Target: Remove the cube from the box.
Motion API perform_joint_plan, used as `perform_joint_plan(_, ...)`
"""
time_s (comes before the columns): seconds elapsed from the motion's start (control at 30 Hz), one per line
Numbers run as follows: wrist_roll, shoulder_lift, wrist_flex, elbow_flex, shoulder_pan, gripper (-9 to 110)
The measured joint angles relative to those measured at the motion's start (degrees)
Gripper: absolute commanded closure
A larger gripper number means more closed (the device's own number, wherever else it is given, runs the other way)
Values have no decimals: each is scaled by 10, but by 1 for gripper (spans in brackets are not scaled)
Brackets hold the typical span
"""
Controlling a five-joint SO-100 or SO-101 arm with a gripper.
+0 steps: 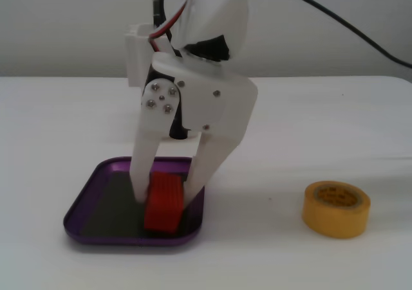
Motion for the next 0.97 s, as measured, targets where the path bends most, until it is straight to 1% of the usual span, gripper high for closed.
perform_joint_plan(0.13, 0, 61, 68, -29, 1, 102)
perform_joint_plan(0.33, 0, 165, 161, -30, 2, 102)
perform_joint_plan(0.5, 0, 219, 179, 55, 2, 102)
perform_joint_plan(0.6, 0, 220, 146, 143, -9, 102)
perform_joint_plan(0.77, 0, 221, 30, 299, -40, 102)
perform_joint_plan(0.87, 0, 221, -25, 346, -44, 102)
perform_joint_plan(0.97, 0, 224, -56, 356, -42, 102)
